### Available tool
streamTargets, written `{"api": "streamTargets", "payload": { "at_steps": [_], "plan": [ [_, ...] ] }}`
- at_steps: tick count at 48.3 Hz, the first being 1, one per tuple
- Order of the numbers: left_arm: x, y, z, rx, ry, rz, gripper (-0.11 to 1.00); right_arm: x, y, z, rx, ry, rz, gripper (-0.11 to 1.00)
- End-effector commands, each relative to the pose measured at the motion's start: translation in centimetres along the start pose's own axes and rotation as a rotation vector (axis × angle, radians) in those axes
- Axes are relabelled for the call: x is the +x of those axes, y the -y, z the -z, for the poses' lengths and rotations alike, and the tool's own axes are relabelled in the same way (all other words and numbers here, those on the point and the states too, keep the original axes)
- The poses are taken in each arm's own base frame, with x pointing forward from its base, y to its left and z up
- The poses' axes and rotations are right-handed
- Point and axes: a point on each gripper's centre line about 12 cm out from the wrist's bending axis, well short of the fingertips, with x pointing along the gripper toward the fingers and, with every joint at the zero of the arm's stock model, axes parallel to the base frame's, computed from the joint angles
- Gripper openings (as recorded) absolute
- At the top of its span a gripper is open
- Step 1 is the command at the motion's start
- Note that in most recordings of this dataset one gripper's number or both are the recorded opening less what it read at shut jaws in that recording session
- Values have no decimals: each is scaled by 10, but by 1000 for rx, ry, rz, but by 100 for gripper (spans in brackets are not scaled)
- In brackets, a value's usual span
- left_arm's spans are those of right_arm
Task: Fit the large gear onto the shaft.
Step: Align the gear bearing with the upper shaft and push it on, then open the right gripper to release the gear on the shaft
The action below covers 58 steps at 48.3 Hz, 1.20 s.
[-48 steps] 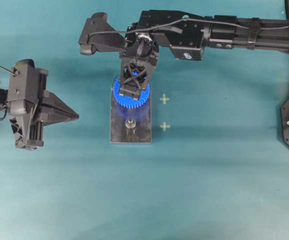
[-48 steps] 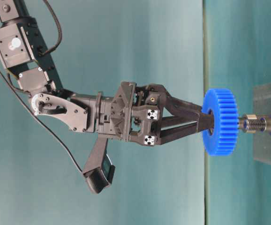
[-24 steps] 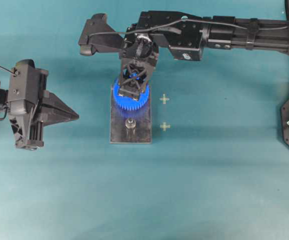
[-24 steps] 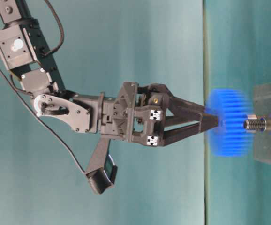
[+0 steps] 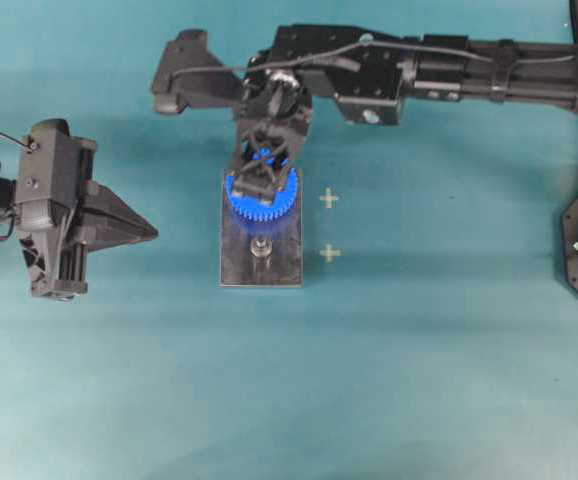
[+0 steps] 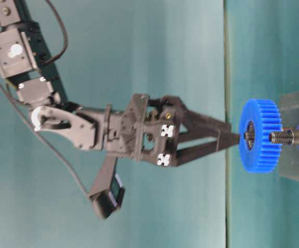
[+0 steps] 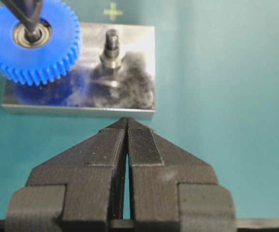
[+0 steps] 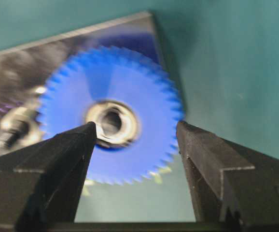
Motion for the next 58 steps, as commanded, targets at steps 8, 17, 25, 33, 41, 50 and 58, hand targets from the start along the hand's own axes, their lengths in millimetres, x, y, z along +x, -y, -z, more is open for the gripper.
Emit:
{"api": "streamTargets", "payload": {
  "at_steps": [8, 17, 25, 33, 41, 50, 58],
  "plan": [
    [-1, 0, -6, 2, 21, 1, 0, 2, -9, -5, -18, -5, -6, 73],
    [-1, 0, -6, -18, 28, 2, 0, 0, -9, -5, -15, -1, -4, 73],
    [-1, 1, -5, -34, 29, 4, 0, -8, -10, -7, -17, 7, -2, 73],
    [-1, 1, -7, -33, 35, 4, 0, -38, -14, -4, -34, 48, -5, 72],
    [-2, 1, -6, -27, 34, 4, 0, -66, -15, 10, -44, 105, -7, 72],
    [-2, 1, -5, -19, 34, 4, 0, -87, -19, 39, -42, 174, -11, 72],
    [-2, 1, -2, -19, 27, 4, 0, -94, -17, 70, -26, 272, -13, 71]
  ]
}}
